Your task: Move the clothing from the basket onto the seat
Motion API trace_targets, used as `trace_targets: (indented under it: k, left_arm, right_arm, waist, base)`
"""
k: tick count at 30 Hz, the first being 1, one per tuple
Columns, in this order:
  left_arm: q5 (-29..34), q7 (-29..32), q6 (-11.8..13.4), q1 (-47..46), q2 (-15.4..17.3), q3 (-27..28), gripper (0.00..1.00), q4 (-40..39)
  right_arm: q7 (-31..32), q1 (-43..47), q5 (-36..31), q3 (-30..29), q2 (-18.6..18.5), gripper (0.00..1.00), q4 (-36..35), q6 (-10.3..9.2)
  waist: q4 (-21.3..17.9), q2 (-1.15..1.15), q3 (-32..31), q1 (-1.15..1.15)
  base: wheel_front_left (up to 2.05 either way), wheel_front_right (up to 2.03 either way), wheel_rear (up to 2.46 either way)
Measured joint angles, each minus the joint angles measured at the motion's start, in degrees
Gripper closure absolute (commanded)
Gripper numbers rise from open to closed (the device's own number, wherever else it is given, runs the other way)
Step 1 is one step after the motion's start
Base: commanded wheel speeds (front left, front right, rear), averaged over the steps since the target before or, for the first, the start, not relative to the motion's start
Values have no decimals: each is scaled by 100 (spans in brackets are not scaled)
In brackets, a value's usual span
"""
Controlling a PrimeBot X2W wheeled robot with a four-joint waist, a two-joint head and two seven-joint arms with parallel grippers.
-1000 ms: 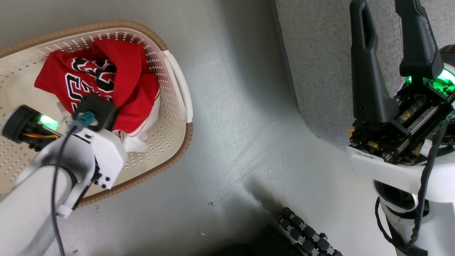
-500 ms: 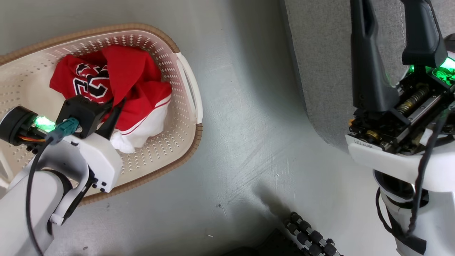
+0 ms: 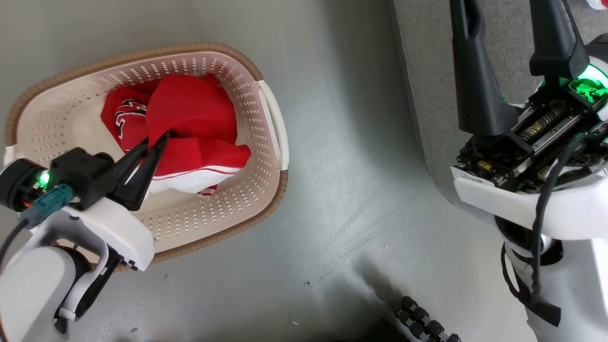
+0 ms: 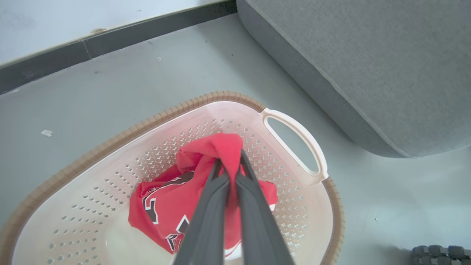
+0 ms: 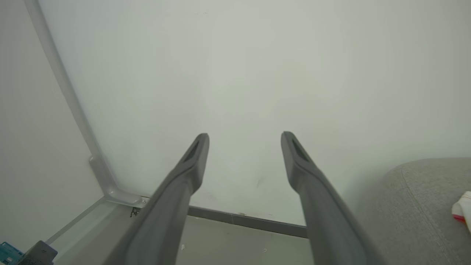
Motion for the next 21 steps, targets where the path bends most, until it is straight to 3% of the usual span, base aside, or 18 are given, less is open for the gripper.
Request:
trace_targets:
  k: [11,21]
  left_arm:
    - [-591,-709,-51,345,-176,498,100,-137]
    - [-865,-1196,-257,582,-234,727,100,-188]
  right_arm:
    - [0,-1,-196,3,-18,0,363,0]
    - [0,20,-328,7,-34,0,711,0]
  waist:
    - [256,0,-367,0]
    - [521,0,-787,0]
  base:
    - [0,0,0]
    - [0,0,0]
